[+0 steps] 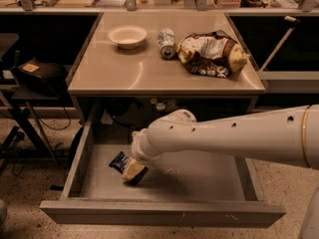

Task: Pick rxbar blueberry from top drawer and place on counter

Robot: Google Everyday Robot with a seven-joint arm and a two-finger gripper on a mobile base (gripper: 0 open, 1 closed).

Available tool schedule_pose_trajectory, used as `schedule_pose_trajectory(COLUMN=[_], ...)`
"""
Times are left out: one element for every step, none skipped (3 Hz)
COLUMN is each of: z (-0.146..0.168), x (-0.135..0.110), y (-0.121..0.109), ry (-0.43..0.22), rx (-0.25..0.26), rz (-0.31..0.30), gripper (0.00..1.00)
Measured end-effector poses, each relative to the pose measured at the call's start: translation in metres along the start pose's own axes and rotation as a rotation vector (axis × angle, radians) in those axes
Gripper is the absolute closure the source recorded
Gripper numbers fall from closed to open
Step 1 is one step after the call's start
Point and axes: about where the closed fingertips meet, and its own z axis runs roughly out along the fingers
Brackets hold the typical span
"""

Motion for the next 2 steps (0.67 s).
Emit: schedule_pose_trajectory(z=[0.0, 0.0], x=[0.0, 0.0], y=[0.0, 0.0], ry=[0.0, 0.0], rx=[0.0, 0.0], rz=[0.0, 0.0], gripper=[0.42, 0.65])
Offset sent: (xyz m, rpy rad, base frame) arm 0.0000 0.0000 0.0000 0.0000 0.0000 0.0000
